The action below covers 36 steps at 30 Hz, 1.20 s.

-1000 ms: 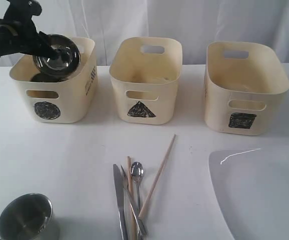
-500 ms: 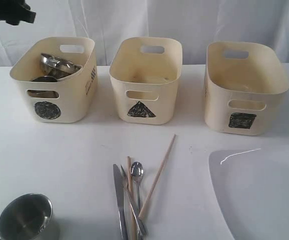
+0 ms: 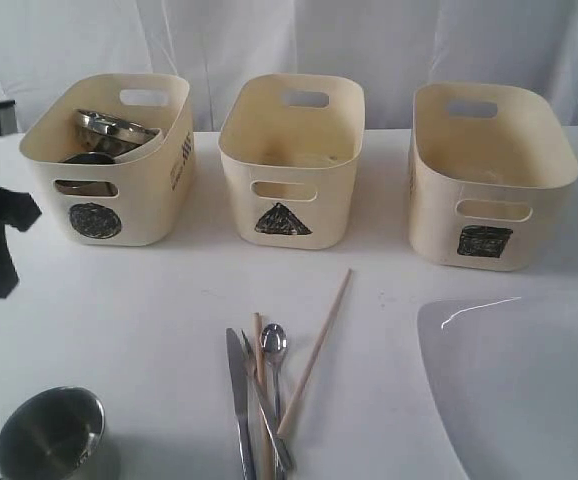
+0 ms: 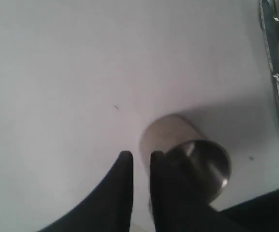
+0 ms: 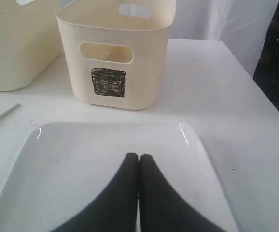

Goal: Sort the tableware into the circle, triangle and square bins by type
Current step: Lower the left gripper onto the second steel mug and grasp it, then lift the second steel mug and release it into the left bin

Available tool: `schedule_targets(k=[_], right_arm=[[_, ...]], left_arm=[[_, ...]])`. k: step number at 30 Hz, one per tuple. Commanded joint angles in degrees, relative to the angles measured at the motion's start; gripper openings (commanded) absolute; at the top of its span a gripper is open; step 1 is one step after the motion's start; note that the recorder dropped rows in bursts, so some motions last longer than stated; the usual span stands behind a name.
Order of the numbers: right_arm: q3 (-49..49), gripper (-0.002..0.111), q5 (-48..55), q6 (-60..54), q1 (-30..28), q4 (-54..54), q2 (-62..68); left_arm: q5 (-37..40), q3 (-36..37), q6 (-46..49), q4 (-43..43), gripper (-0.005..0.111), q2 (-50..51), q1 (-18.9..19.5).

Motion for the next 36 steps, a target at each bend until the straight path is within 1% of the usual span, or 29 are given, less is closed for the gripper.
schedule_targets(k=[1, 3, 5, 7, 8, 15, 19, 26, 28, 29, 31, 33, 34, 36], right_arm=[[0.08, 0.0, -0.34, 0.22, 0.2, -0.03, -0.37], [0.08, 0.0, -0.34, 0.22, 0.2, -0.03, -0.37], [0.08, 0.0, -0.34, 0.22, 0.2, -0.03, -0.37], [0.08, 0.0, -0.34, 0.22, 0.2, -0.03, -0.37], [0.08, 0.0, -0.34, 0.22, 0.2, -0.03, -0.37], [0.08, 0.0, -0.34, 0.22, 0.2, -0.03, -0.37], [0.08, 0.0, -0.34, 0.22, 0.2, -0.03, -0.37], [0.08, 0.0, -0.34, 0.22, 0.2, -0.03, -0.37], [0.08, 0.0, -0.34, 0.22, 0.2, -0.03, -0.37], [0.08, 0.0, -0.34, 0.22, 0.2, -0.03, -0.37], [0.08, 0.0, -0.34, 0.22, 0.2, -0.03, -0.37], [0.08, 0.0, -0.34, 0.22, 0.2, -0.03, -0.37], [0.08, 0.0, -0.34, 0.22, 0.2, -0.03, -0.37], [0.08, 0.0, -0.34, 0.22, 0.2, -0.03, -0.37]], left_arm=[[5.43, 7.47, 6.41, -10.28, 0.033, -0.45, 0.02], [4.96, 10.66, 8.9, -11.72, 0.043, -0.45, 0.02], [1.47, 13.33, 10.28, -11.56, 0.056, -0.45, 0.02], [-2.62, 15.65, 11.43, -11.56, 0.063, -0.45, 0.02], [-4.91, 16.86, 12.48, -11.56, 0.065, -0.45, 0.02], [-17.83, 24.21, 19.58, -11.56, 0.064, -0.45, 0.02], [-25.76, 27.65, 20.09, -11.56, 0.064, -0.45, 0.02], [-32.76, 30.85, 20.09, -11.56, 0.064, -0.45, 0.02], [-34.58, 31.58, 20.09, -11.56, 0.059, -0.45, 0.02], [-35.13, 31.84, 20.09, -11.56, 0.053, -0.45, 0.02], [-34.58, 31.85, 20.09, -11.71, 0.035, -0.45, 0.02], [-32.64, 31.85, 20.09, -12.9, 0.012, -0.45, 0.02], [-31.46, 31.85, 20.09, -13.32, 0.003, -0.45, 0.02], [-29.3, 31.85, 20.09, -13.39, 0.0, -0.45, 0.02]])
